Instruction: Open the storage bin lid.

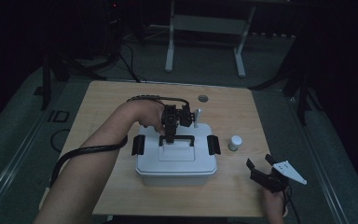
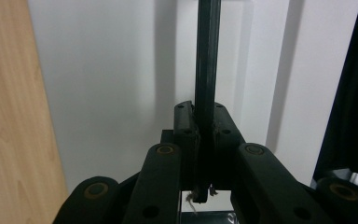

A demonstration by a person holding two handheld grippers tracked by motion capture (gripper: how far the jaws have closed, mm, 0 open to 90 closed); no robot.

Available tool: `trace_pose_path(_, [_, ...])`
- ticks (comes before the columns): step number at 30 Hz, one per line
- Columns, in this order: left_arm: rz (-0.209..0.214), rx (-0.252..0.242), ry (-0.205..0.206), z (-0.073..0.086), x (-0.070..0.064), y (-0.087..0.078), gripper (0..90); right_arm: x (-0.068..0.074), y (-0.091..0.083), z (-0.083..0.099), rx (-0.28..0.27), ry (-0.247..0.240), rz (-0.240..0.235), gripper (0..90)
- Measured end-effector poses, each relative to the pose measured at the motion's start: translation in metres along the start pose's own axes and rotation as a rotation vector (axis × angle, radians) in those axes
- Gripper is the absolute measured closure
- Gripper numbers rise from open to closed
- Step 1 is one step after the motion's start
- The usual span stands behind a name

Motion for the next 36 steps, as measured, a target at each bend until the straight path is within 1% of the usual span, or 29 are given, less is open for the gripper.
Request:
trace_pose_path(1, [0.002,0.001,-0.002,0.0,-0.001,-0.001,83.9,0.0,0.0,0.0,0.001,-0.002,0.0,14.5])
trace_pose_path(2, [-0.007,-0.009,0.003,-0.001,0.001,-0.001,83.9,0.0,0.0,0.0,0.002,-0.002,-0.001,14.5])
trace_pose_path(5, [-0.003,-0.028,-0.005,0.0,0.001,-0.005,83.9,0.0,0.0,0.0,0.001,-0.001,0.0,14.5])
trace_pose_path(6, [-0.002,-0.03,0.0,0.001,0.001,-0.006,84.0,0.0,0.0,0.0,0.001,-0.001,0.0,14.5])
trace_pose_path(7, [-0.01,-0.037,0.002,0.001,0.002,-0.007,84.0,0.0,0.0,0.0,0.001,-0.001,0.001,14.5])
trace_pose_path(8, [-0.006,-0.04,-0.006,0.002,0.002,-0.009,83.9,0.0,0.0,0.0,0.002,-0.001,0.001,14.5])
trace_pose_path(10, [-0.013,-0.048,-0.007,0.003,0.002,-0.012,84.0,0.0,0.0,0.0,0.003,-0.003,0.0,14.5])
trace_pose_path(11, [-0.009,-0.047,-0.012,0.004,0.002,-0.015,83.9,0.0,0.0,0.0,0.003,-0.004,0.001,14.5])
trace_pose_path(13, [-0.024,-0.056,-0.005,0.005,0.003,-0.02,83.9,0.0,0.0,0.0,0.004,-0.004,0.001,14.5])
trace_pose_path(15, [-0.035,-0.054,-0.015,0.006,0.005,-0.026,83.9,0.0,0.0,0.0,0.004,-0.004,0.001,14.5])
trace_pose_path(16, [-0.049,-0.056,-0.02,0.007,0.007,-0.029,84.0,0.0,0.0,0.0,0.004,-0.005,0.002,14.5])
trace_pose_path(19, [-0.048,-0.057,-0.023,0.009,0.007,-0.034,83.9,0.0,0.0,0.0,0.004,-0.005,0.002,14.5])
trace_pose_path(20, [-0.053,-0.061,-0.029,0.012,0.007,-0.04,83.9,0.0,0.0,0.0,0.004,-0.005,0.002,14.5])
trace_pose_path(21, [-0.066,-0.066,-0.025,0.013,0.008,-0.043,84.0,0.0,0.0,0.0,0.004,-0.004,0.002,14.5])
trace_pose_path(22, [-0.074,-0.072,-0.033,0.014,0.008,-0.045,83.9,0.0,0.0,0.0,0.004,-0.005,0.002,14.5])
trace_pose_path(23, [-0.07,-0.074,-0.036,0.015,0.008,-0.048,83.9,0.0,0.001,0.0,0.004,-0.005,0.002,14.5])
trace_pose_path(25, [-0.079,-0.08,-0.043,0.018,0.009,-0.052,83.9,0.0,0.0,0.0,0.005,-0.006,0.002,14.5])
trace_pose_path(26, [-0.079,-0.076,-0.042,0.021,0.008,-0.054,83.9,0.0,0.0,0.0,0.004,-0.006,0.002,14.5])
trace_pose_path(28, [-0.088,-0.075,-0.05,0.025,0.009,-0.056,84.0,0.0,0.0,0.0,0.004,-0.005,0.002,14.5])
trace_pose_path(29, [-0.085,-0.072,-0.056,0.028,0.008,-0.057,83.9,0.0,0.0,0.0,0.004,-0.005,0.002,14.5])
trace_pose_path(36, [-0.093,-0.08,-0.084,0.048,0.007,-0.064,83.9,0.0,0.001,0.001,0.007,-0.008,0.004,14.5])
Point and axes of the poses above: each handheld gripper's, and its own axes: y roughly forward along the jaws, z roughly out of its underside, x roughly to its left, the point moved 10 cm from there along y, roughly forward along the jaws, and after that the axes turned 12 degrees about -z, right-handed, at the moved point
